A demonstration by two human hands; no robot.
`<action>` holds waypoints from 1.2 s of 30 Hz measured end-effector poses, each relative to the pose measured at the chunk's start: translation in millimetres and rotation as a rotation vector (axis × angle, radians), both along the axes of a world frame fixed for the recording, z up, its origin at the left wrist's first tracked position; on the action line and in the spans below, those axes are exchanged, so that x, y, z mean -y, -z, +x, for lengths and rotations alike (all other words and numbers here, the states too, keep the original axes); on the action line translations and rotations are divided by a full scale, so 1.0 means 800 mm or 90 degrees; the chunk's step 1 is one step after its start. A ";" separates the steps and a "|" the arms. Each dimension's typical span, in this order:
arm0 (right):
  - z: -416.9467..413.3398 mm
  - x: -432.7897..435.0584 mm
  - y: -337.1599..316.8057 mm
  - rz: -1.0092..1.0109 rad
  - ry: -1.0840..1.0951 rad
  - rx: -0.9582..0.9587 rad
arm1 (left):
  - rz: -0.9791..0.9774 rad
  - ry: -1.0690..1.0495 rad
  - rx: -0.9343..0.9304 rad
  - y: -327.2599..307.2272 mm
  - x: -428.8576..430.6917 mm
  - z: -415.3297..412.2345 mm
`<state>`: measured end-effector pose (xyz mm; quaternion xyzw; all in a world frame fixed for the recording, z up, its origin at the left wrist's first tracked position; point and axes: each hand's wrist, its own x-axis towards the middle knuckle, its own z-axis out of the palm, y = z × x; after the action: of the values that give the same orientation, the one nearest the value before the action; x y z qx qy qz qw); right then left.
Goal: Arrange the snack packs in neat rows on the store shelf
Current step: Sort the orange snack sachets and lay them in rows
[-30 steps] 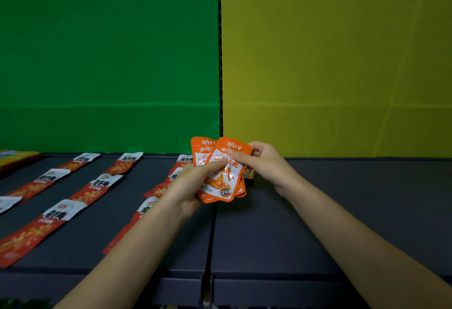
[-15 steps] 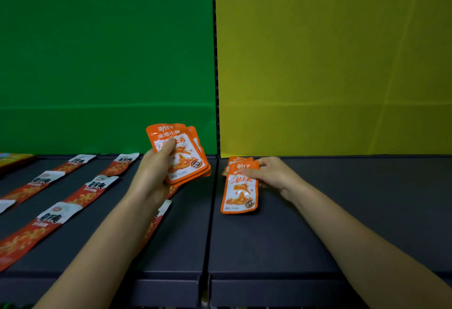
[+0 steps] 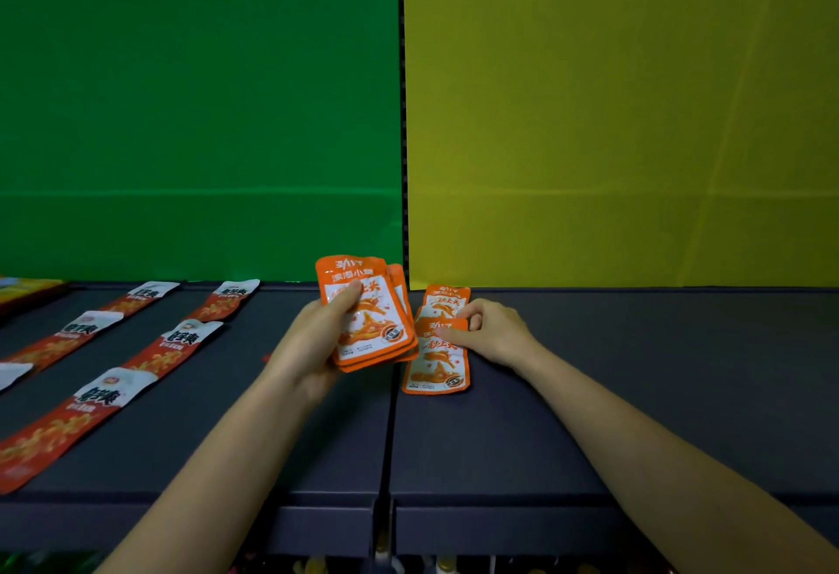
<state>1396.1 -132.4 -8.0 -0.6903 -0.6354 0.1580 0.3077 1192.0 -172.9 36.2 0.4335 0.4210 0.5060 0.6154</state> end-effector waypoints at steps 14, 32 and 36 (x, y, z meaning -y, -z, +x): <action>-0.046 0.061 -0.023 0.076 -0.117 -0.324 | -0.118 0.059 0.032 0.009 0.029 0.015; -0.029 0.138 0.005 0.020 -0.017 -0.045 | 0.031 -0.060 0.067 -0.001 0.018 -0.029; -0.028 0.141 0.004 0.027 -0.003 0.075 | 0.034 -0.038 0.053 0.003 0.015 -0.026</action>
<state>1373.5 -245.1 -11.2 -0.6901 -0.6573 0.1044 0.2843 1171.3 -185.1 33.7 0.4154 0.3941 0.5530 0.6052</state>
